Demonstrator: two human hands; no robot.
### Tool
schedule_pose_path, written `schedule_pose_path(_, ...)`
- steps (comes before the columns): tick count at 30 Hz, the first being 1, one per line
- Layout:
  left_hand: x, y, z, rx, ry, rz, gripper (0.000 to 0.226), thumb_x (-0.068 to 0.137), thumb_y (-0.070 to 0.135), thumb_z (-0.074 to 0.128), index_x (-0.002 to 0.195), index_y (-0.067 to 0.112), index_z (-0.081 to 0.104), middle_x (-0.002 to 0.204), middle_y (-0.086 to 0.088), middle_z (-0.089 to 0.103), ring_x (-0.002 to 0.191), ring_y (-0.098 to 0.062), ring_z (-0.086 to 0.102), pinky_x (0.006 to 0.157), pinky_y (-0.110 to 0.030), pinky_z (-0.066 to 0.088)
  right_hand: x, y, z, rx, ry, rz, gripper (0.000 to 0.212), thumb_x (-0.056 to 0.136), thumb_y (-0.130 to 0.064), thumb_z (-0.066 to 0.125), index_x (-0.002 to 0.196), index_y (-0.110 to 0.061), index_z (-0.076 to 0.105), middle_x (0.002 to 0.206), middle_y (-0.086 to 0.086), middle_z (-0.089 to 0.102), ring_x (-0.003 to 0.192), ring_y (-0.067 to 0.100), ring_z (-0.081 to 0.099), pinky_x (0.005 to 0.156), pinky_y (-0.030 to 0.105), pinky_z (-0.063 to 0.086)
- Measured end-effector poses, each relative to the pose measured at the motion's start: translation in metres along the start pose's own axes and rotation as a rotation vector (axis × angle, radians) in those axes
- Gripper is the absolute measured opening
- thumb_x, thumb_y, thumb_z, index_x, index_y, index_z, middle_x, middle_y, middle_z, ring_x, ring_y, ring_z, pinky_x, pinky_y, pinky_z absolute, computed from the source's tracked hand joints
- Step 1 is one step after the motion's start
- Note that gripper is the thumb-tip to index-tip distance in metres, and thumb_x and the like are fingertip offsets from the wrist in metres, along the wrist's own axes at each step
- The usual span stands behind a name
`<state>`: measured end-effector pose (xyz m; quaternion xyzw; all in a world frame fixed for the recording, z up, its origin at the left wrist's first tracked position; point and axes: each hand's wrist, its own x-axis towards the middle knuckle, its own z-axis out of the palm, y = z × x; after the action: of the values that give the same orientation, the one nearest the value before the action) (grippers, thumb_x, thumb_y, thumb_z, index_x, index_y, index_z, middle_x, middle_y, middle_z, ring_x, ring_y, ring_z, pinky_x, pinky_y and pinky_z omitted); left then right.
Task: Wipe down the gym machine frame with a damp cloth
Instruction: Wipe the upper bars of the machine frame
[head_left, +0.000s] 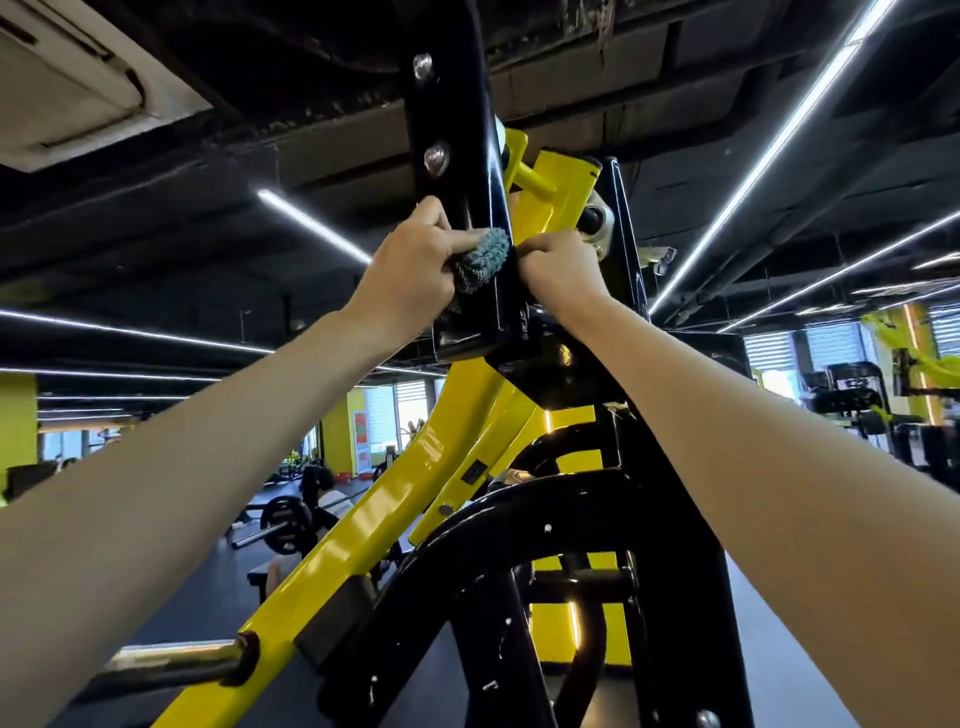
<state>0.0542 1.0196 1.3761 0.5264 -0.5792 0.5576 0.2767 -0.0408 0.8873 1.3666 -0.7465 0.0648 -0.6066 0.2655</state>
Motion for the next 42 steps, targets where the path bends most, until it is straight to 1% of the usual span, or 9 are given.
schedule_pose_path(5, -0.042, 0.022, -0.002, -0.046, -0.124, 0.021, 0.05, 0.081, -0.009, 0.047, 0.124, 0.01, 0.064, 0.088, -0.011, 0.042, 0.078, -0.029, 0.048, 0.068, -0.039, 0.043, -0.005, -0.006, 0.002, 0.008, -0.005, 0.047, 0.034, 0.078, -0.009, 0.046, 0.099, 0.006, 0.068, 0.078, 0.008, 0.058, 0.079, 0.025, 0.051, 0.061, 0.024, 0.036)
schedule_pose_path(8, -0.086, 0.015, 0.003, -0.068, -0.276, -0.055, 0.051, 0.076, -0.014, 0.05, 0.119, 0.009, 0.068, 0.094, -0.007, 0.049, 0.089, -0.03, 0.054, 0.076, -0.043, 0.047, -0.027, -0.001, 0.011, 0.142, 0.048, 0.038, 0.042, 0.079, -0.007, 0.045, 0.114, -0.002, 0.068, 0.09, 0.005, 0.064, 0.082, 0.018, 0.057, 0.065, 0.02, 0.046)
schedule_pose_path(11, -0.146, 0.013, 0.009, -0.063, -0.603, -0.4, 0.038, 0.082, -0.006, 0.055, 0.112, 0.011, 0.07, 0.101, -0.011, 0.057, 0.099, -0.03, 0.054, 0.078, -0.036, 0.042, -0.08, 0.028, 0.018, -0.149, 0.418, -0.38, 0.04, 0.084, -0.005, 0.043, 0.121, -0.004, 0.059, 0.104, 0.011, 0.063, 0.094, 0.02, 0.054, 0.086, 0.027, 0.042)
schedule_pose_path(14, -0.204, 0.017, 0.019, -0.316, -0.889, -0.817, 0.021, 0.088, 0.004, 0.065, 0.108, 0.009, 0.069, 0.108, -0.015, 0.062, 0.099, -0.03, 0.056, 0.08, -0.038, 0.044, -0.155, 0.081, 0.035, -0.375, 0.368, -0.653, 0.034, 0.084, -0.007, 0.044, 0.117, -0.011, 0.047, 0.106, 0.014, 0.053, 0.094, 0.024, 0.046, 0.087, 0.037, 0.04)
schedule_pose_path(20, -0.286, 0.038, 0.041, -0.964, -0.7, -1.437, 0.02, 0.092, -0.004, 0.056, 0.096, 0.012, 0.066, 0.097, -0.006, 0.066, 0.09, -0.019, 0.062, 0.073, -0.03, 0.051, -0.274, 0.144, 0.069, -0.443, 0.04, -0.605, 0.025, 0.086, -0.011, 0.044, 0.108, -0.008, 0.055, 0.092, 0.011, 0.06, 0.082, 0.026, 0.056, 0.074, 0.04, 0.05)
schedule_pose_path(23, -0.303, 0.047, 0.052, -1.17, -0.622, -1.548, 0.02, 0.095, -0.003, 0.051, 0.103, 0.01, 0.064, 0.1, -0.01, 0.067, 0.089, -0.02, 0.065, 0.075, -0.033, 0.052, -0.29, 0.145, 0.083, -0.318, -0.273, -0.032, 0.026, 0.092, -0.019, 0.047, 0.115, -0.012, 0.058, 0.087, 0.002, 0.061, 0.084, 0.021, 0.059, 0.077, 0.038, 0.051)
schedule_pose_path(27, -0.312, 0.069, 0.064, -1.316, -0.501, -1.638, 0.017, 0.099, 0.004, 0.046, 0.104, 0.011, 0.061, 0.093, -0.009, 0.068, 0.08, -0.02, 0.066, 0.066, -0.035, 0.053, -0.287, 0.143, 0.097, 0.389, -0.472, 0.913, 0.037, 0.092, -0.038, 0.06, 0.117, -0.012, 0.059, 0.077, 0.001, 0.062, 0.078, 0.019, 0.061, 0.079, 0.039, 0.053)
schedule_pose_path(36, -0.35, 0.094, 0.082, -1.051, -0.442, -1.633, 0.021, 0.097, 0.012, 0.054, 0.116, 0.014, 0.062, 0.106, -0.004, 0.068, 0.09, -0.016, 0.065, 0.069, -0.03, 0.053, -0.328, 0.163, 0.105, 0.558, -0.469, 0.996, 0.019, 0.084, 0.01, 0.06, 0.087, -0.009, 0.06, 0.088, 0.013, 0.064, 0.077, 0.022, 0.063, 0.072, 0.036, 0.052)
schedule_pose_path(42, -0.392, 0.111, 0.084, -1.137, -0.569, -1.708, 0.012, 0.091, 0.014, 0.063, 0.103, 0.013, 0.068, 0.094, -0.007, 0.072, 0.082, -0.02, 0.068, 0.064, -0.03, 0.054, -0.349, 0.188, 0.107, 0.709, -0.451, 1.129, 0.035, 0.086, 0.009, 0.057, 0.119, -0.003, 0.059, 0.089, 0.014, 0.068, 0.072, 0.023, 0.065, 0.067, 0.038, 0.056)
